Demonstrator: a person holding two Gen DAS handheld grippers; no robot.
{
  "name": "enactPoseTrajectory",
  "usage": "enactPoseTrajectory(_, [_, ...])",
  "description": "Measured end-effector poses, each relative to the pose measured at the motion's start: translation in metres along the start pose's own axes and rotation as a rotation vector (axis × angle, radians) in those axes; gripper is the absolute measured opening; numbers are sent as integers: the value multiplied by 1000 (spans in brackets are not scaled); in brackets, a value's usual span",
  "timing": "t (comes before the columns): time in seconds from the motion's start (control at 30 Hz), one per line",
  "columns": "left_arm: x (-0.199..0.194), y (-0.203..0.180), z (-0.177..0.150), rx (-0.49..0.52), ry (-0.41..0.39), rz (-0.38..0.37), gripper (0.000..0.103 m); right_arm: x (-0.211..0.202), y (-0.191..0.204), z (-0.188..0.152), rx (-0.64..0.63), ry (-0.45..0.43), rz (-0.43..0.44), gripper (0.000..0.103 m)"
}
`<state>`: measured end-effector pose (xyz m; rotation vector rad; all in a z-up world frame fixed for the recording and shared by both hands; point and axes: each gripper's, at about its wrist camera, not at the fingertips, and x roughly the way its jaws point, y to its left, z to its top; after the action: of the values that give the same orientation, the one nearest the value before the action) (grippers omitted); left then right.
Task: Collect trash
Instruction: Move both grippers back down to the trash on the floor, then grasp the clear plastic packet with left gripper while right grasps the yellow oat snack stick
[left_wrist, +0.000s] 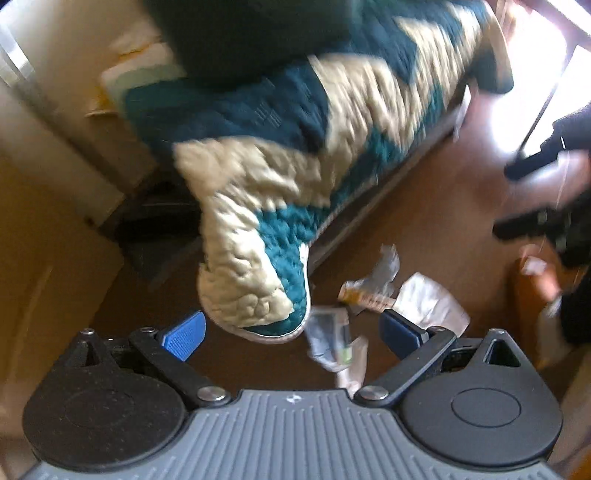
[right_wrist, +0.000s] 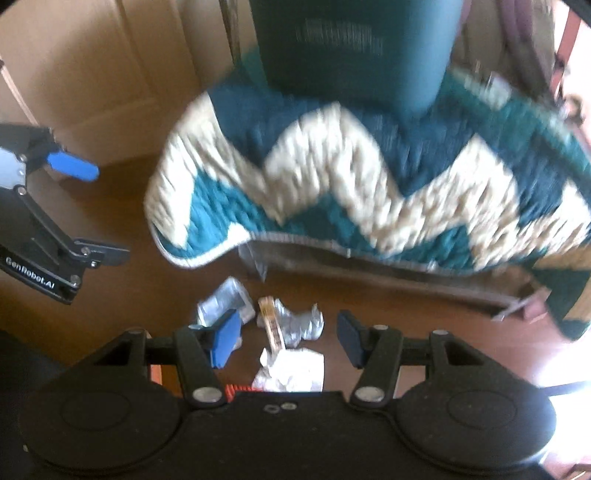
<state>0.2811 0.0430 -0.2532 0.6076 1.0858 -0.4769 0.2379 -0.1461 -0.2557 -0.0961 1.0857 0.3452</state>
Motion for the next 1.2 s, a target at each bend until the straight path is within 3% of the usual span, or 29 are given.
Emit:
enactPoseTrajectory(0.13, [52,-4,-16,56,46,-59,101,55,-8,-13,29,95,22,57])
enactPoseTrajectory(0.33, [129,-9,-43,28,132,-141,101,123,-2,-25,-47,180,48,57])
enactPoseTrajectory(0.6, [228,5,-73,-212,297,-204,100,201,4,-43,-141,264,96,55])
enactPoseTrajectory(0.77, [270,24,-83,-390,342,-222,100,246,12,-53,-195,308,113,54])
enactPoseTrajectory(0.9, [291,29,-87,-452,361,-224,100,282,10,-52,-155,335,97,54])
enactPoseTrajectory(1.03, [309,36,-91,-522,378,-251,88,312,5,-50,-103,357,97,48])
enactPoseTrajectory(1.2, [321,34,-94,-552,404,-277,64,336,7,-50,-85,404,74,44])
